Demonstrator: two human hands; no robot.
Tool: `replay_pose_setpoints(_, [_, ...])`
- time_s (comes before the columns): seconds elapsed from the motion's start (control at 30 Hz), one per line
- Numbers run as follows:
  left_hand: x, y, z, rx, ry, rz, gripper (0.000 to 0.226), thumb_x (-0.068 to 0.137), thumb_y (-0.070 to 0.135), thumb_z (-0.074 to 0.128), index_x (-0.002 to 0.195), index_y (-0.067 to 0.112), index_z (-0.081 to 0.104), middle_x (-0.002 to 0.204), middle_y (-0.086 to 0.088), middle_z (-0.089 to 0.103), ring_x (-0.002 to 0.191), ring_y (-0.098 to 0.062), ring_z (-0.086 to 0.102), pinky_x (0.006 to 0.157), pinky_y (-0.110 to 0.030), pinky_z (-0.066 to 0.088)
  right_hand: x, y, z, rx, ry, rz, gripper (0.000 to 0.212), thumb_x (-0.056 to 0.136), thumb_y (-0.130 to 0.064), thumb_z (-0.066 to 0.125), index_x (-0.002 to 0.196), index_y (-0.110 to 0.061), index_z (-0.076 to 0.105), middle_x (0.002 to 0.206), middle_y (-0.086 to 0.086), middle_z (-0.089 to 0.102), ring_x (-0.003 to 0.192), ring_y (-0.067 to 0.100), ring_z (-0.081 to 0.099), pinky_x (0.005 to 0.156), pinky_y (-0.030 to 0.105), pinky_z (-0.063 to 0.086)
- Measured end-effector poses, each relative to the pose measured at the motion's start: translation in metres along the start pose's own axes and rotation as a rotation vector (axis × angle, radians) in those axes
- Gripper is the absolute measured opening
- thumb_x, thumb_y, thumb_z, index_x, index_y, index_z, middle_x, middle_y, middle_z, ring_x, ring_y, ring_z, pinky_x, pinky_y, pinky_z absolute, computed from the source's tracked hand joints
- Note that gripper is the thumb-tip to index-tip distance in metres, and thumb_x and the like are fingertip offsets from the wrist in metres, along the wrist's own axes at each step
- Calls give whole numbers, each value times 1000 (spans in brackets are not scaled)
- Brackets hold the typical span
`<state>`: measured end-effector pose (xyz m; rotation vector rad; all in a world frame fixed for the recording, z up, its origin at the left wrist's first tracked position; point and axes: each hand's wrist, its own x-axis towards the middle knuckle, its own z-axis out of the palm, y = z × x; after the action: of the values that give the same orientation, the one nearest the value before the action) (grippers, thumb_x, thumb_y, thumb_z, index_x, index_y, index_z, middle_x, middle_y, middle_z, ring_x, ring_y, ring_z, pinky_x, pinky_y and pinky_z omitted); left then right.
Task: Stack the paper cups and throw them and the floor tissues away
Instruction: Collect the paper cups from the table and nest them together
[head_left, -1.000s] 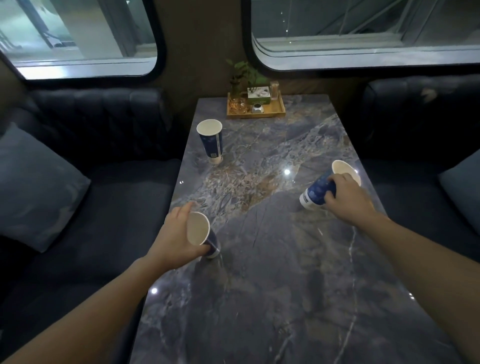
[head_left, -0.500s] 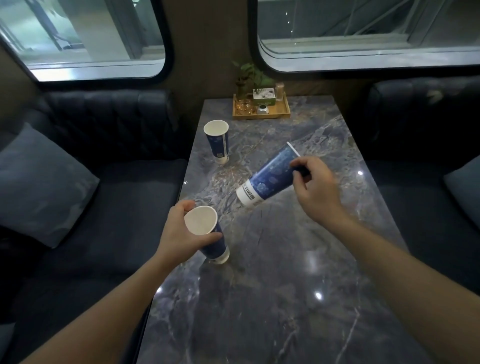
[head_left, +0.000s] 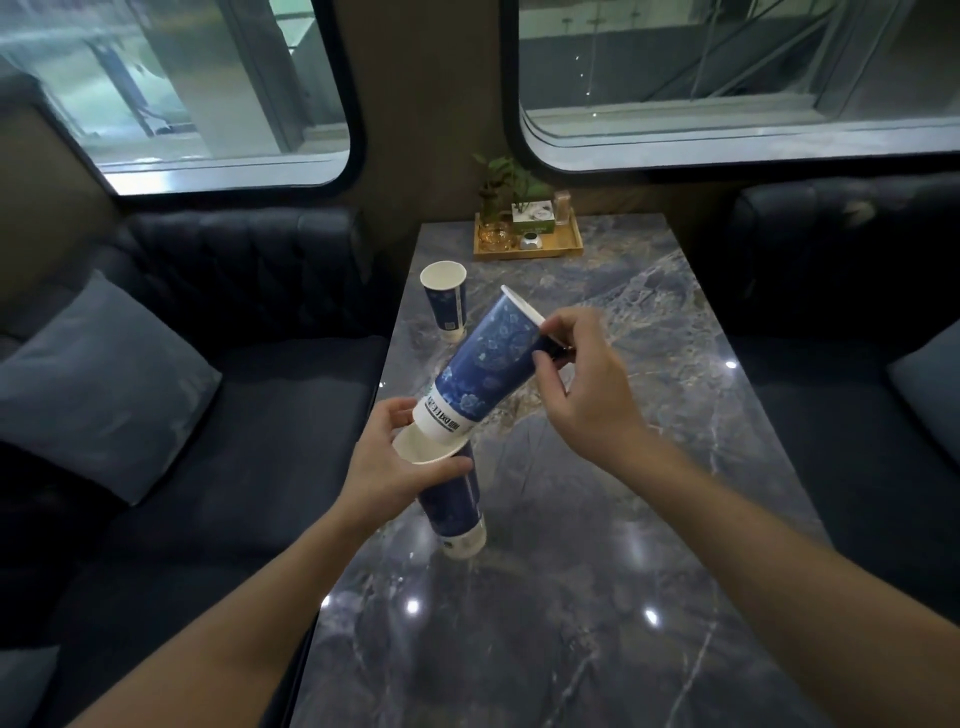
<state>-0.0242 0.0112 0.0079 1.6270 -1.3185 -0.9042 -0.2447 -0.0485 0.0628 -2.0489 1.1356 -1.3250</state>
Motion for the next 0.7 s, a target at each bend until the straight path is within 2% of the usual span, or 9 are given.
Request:
replay_pose_setpoints(0.13, [-13,7,-3,-59,3,-22,87,44,30,95,118,22,51,111,5,65,93,0,66,80,-27,57,-7,-12,-5,3,3,-31,20,94,-2,52,112,-9,48,92,-22,48,83,-5,55,73,24,51])
replay_pose_setpoints(0.23, [-27,14,-3,-85,6,-27,80,51,17,95,118,22,50,110,2,65,88,2,67,74,-19,56,-11,-22,-9,8,1,-69,17,96,-1,49,111,-8,50,91,-11,52,81,7,55,72,35,50])
replay_pose_setpoints(0.3, [-36,18,-2,-119,4,-18,77,53,15,94,116,22,52,111,-2,66,88,1,68,73,-18,55,-15,-28,-10,18,-7,-84,16,96,-1,48,110,-7,52,93,-3,55,81,13,56,71,38,50])
replay_pose_setpoints(0.37, [-46,21,-2,-159,-17,-22,79,48,26,95,116,22,54,113,-5,67,94,-8,69,79,-27,58,-20,-35,-10,28,-28,-83,15,96,0,48,109,-5,53,94,-1,56,81,11,56,71,35,49])
replay_pose_setpoints(0.43, [-55,26,-2,-219,-43,-41,82,44,31,92,116,21,54,112,-7,69,95,-16,71,80,-32,59,-26,-40,-9,31,-52,-85,16,96,0,47,109,-5,55,95,-2,56,82,3,54,72,25,47])
replay_pose_setpoints(0.53, [-68,31,-4,-252,-72,-53,81,46,32,91,118,26,55,114,-4,69,94,-17,72,80,-35,60,-35,-49,-9,25,-81,-77,16,97,-5,43,107,-8,56,96,-1,57,82,1,52,73,12,41])
replay_pose_setpoints(0.63, [-77,36,-8,-256,-106,-42,80,49,33,91,120,29,55,115,1,69,99,-17,71,82,-36,59,-42,-59,-9,31,-105,-79,16,96,-3,42,102,-8,57,93,-1,57,83,-3,51,73,10,38])
replay_pose_setpoints(0.7, [-83,42,-11,-278,-129,-45,83,50,31,90,124,26,52,115,0,69,99,-16,71,79,-31,59,-47,-67,-9,33,-130,-94,17,95,-1,43,100,-8,58,92,-1,57,82,-1,51,74,10,39])
